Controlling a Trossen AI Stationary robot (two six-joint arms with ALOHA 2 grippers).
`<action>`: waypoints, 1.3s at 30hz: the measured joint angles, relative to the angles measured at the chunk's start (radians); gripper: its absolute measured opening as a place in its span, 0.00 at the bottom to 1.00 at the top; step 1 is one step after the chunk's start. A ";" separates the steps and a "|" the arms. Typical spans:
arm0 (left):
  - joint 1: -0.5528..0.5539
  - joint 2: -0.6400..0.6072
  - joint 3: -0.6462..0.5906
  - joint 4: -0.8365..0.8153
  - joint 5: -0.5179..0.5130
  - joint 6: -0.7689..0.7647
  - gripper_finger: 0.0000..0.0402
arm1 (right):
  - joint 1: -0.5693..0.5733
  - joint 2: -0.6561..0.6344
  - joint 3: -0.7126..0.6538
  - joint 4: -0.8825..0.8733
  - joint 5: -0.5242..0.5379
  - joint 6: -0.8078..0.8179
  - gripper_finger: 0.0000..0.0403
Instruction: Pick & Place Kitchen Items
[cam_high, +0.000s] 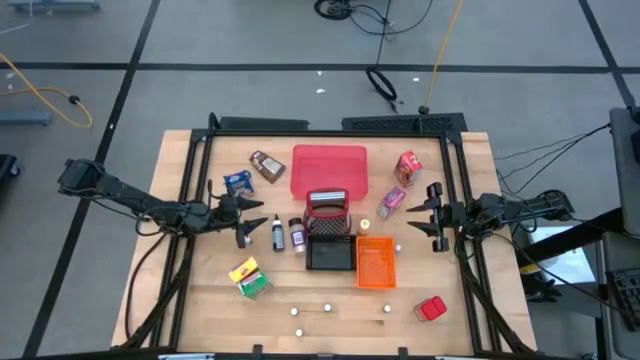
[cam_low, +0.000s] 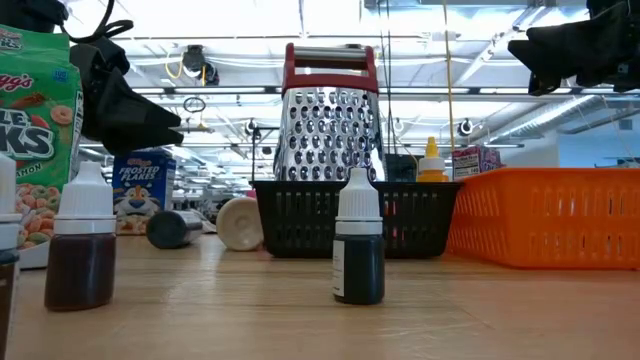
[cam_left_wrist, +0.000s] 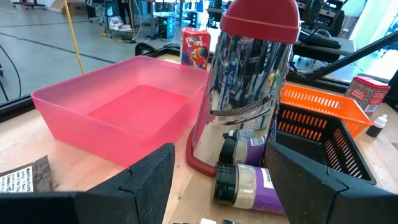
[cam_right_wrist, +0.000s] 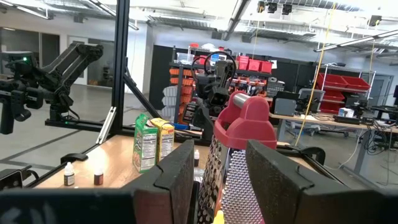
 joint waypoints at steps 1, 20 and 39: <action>0.000 0.000 0.000 0.000 0.000 0.000 0.64 | 0.000 0.000 0.000 0.000 0.000 0.000 0.35; 0.000 0.000 0.000 0.000 0.000 0.000 0.64 | 0.001 0.000 0.000 -0.004 -0.003 0.000 0.35; 0.000 0.000 0.000 0.000 0.000 0.000 0.64 | 0.001 0.002 0.000 0.181 0.083 -0.090 0.35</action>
